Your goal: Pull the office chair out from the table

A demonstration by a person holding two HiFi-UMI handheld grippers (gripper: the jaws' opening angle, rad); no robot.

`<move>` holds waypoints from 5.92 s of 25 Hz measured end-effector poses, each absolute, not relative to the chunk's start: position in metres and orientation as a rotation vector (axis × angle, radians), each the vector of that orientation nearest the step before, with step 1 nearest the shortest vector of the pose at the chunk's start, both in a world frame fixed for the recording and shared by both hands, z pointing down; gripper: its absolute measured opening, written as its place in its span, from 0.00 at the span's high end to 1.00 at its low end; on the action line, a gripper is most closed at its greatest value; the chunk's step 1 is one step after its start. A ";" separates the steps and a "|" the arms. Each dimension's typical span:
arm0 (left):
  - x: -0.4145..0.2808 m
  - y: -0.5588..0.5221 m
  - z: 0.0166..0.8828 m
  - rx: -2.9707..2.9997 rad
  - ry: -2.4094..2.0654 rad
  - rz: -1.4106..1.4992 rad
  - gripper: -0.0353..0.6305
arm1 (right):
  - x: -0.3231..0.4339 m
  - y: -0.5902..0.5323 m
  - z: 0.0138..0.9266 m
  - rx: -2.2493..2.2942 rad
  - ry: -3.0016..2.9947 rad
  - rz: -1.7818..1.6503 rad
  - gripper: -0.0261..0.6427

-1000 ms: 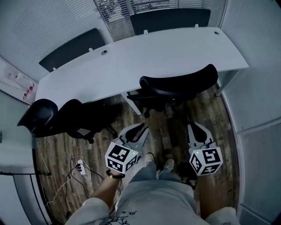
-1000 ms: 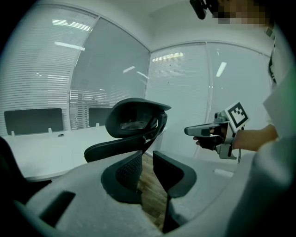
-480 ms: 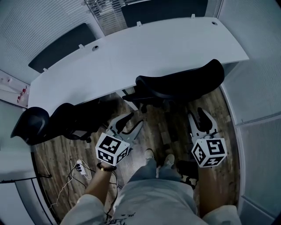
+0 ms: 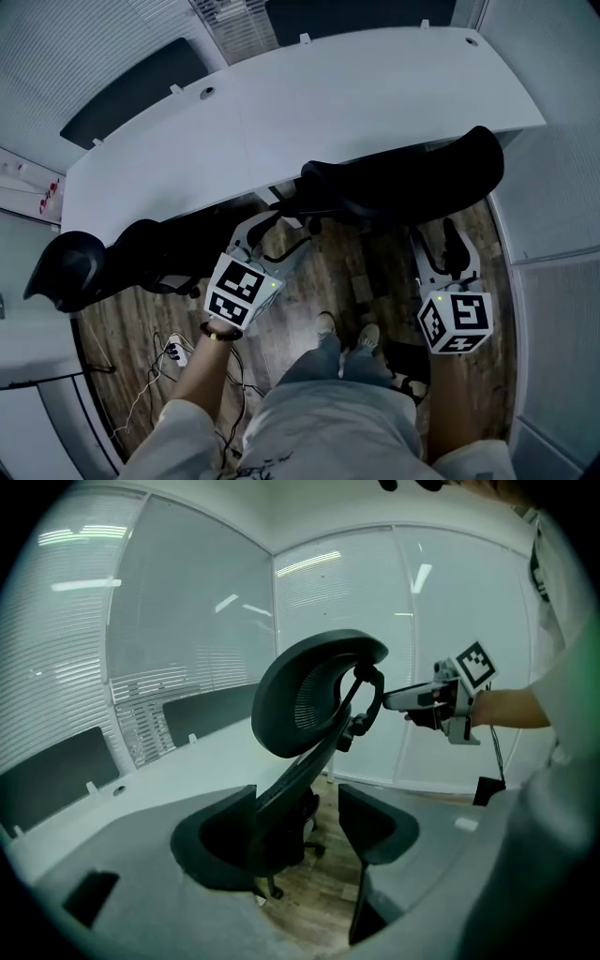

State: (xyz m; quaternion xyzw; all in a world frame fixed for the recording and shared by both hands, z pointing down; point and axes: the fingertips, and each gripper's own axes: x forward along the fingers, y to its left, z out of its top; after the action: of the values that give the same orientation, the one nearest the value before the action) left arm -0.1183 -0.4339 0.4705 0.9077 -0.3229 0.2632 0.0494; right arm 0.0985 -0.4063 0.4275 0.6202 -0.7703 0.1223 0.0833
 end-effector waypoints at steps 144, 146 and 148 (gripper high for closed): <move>-0.032 0.001 0.507 2.830 -0.577 1.241 0.69 | 0.164 0.049 0.433 1.847 -2.182 0.384 0.56; -0.027 0.012 0.506 2.831 -0.585 1.245 0.69 | 0.169 0.060 0.433 1.840 -2.183 0.388 0.56; -0.023 0.024 0.506 2.829 -0.585 1.250 0.69 | 0.172 0.071 0.434 1.837 -2.183 0.392 0.56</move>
State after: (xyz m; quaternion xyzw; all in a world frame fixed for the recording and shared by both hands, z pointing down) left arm -0.0233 0.0236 0.5065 0.8988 -0.1858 0.3970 -0.0030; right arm 0.1723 0.0705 0.4336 0.6323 -0.7516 0.1351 0.1305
